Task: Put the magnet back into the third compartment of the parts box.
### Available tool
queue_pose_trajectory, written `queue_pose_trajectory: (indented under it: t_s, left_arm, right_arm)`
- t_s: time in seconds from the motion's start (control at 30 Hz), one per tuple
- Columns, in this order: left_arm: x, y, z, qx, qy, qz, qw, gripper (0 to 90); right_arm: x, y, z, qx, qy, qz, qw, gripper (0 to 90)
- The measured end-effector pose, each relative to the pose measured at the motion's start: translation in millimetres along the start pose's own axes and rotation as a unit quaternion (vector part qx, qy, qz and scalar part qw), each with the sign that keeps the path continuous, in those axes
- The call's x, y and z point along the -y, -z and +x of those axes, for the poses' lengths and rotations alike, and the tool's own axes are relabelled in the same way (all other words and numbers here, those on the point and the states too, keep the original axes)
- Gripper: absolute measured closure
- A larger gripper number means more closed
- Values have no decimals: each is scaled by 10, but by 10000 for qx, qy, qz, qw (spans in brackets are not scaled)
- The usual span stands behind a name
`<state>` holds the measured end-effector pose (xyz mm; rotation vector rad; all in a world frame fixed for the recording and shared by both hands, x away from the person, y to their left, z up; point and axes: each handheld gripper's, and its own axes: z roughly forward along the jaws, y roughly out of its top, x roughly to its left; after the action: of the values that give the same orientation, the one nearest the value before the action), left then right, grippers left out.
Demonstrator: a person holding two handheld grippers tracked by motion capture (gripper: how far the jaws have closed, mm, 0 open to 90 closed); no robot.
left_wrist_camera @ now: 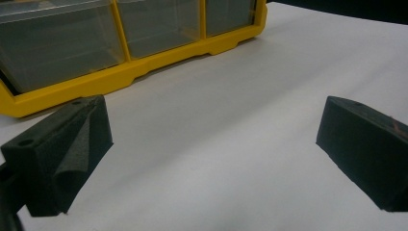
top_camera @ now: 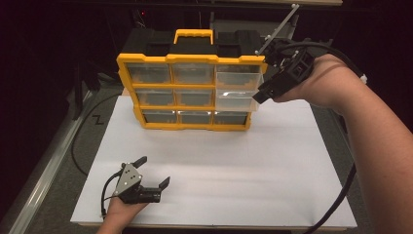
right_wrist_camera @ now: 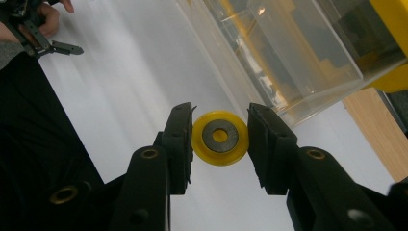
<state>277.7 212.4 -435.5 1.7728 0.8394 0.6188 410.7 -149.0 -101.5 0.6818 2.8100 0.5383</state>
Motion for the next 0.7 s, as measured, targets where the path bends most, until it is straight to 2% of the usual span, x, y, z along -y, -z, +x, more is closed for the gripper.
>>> queue_pose_trajectory:
  t_s: [0.7]
  left_arm:
    - [-3,8,0,21,0,-9,10000,1]
  right_arm:
    - [-239,-101,-157,164,-102,68,9998,652]
